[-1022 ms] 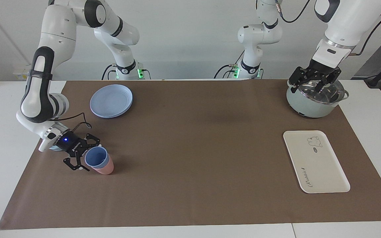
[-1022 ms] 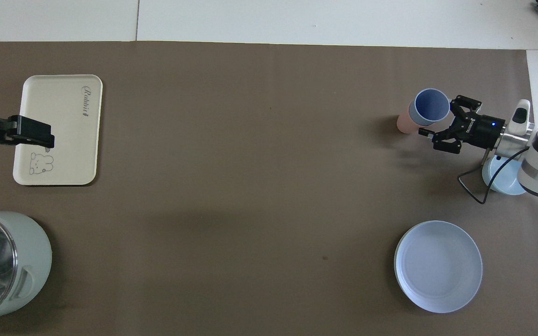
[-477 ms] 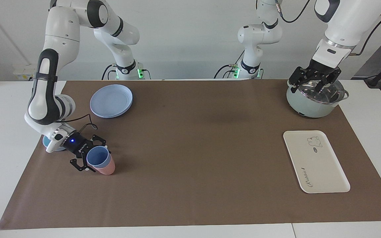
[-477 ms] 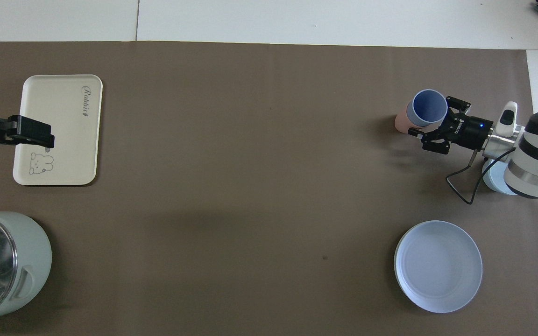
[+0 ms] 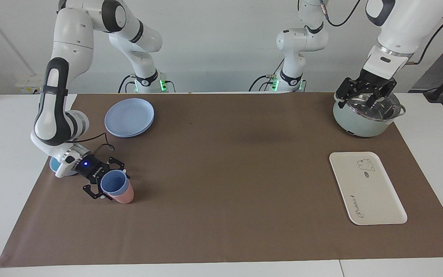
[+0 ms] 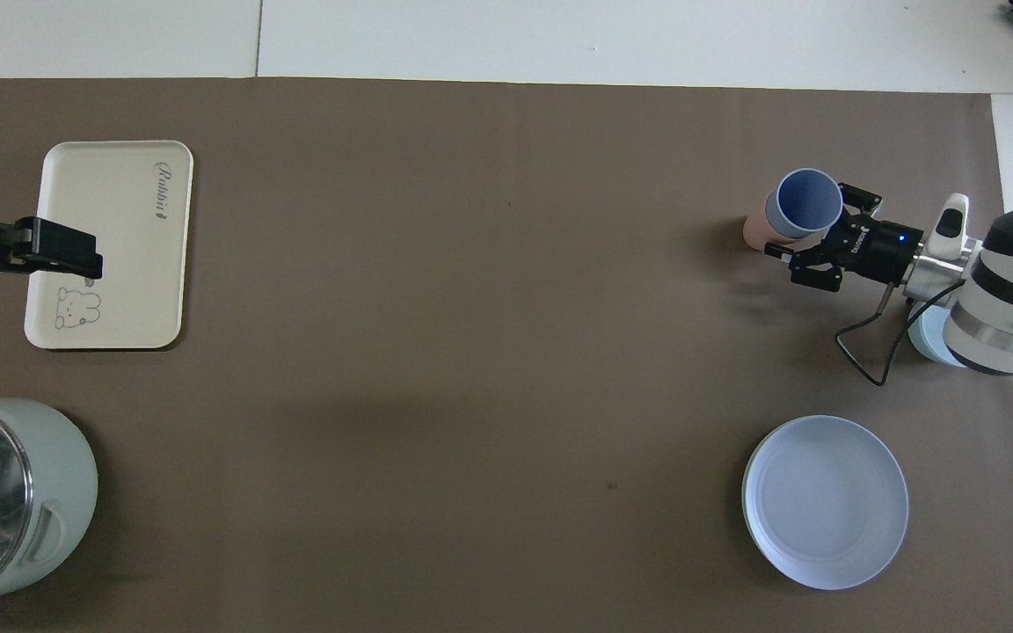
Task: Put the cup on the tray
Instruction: 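Lift the blue cup with the right gripper while the left gripper rises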
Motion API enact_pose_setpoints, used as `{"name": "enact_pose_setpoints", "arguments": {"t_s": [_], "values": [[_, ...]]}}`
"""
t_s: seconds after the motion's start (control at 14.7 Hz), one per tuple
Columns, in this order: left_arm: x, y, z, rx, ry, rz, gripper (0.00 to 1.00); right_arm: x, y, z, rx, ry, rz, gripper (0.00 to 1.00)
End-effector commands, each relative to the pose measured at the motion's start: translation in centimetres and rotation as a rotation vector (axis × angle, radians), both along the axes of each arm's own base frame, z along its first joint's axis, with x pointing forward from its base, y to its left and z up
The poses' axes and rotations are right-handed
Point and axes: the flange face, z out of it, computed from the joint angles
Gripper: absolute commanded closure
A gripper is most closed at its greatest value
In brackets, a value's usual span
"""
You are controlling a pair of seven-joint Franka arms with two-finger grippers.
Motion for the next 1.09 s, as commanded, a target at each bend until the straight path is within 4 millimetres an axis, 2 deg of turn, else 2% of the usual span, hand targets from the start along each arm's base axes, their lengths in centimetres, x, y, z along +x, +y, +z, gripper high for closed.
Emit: {"name": "enact_pose_setpoints", "arguments": {"t_s": [0.0,0.07,0.14,0.2,0.54,0.68,1.02], "values": [[-0.7,0.3,0.4,0.017,0.004,0.004,0.0,-0.1,0.7,-0.2,0.002,-0.027,-0.017,0.0],[-0.7,0.3,0.4,0.017,0.004,0.004,0.0,-0.1,0.7,-0.2,0.001,-0.029,-0.018,0.0],[-0.7,0.3,0.4,0.017,0.003,0.004,0.0,0.0,0.7,-0.2,-0.004,-0.038,-0.014,0.23],[-0.7,0.3,0.5,0.017,0.001,0.004,0.0,0.0,0.6,-0.1,-0.022,-0.063,-0.008,0.99],[-0.7,0.2,0.4,0.017,0.003,0.001,0.0,0.5,0.3,0.9,-0.005,-0.049,-0.061,1.0],[-0.7,0.3,0.4,0.017,0.004,0.004,0.0,0.9,0.7,3.5,-0.012,-0.03,-0.097,1.0],[-0.3,0.4,0.7,0.009,-0.032,0.007,0.0,1.8,3.8,10.9,-0.102,0.123,-0.146,1.0]]}}
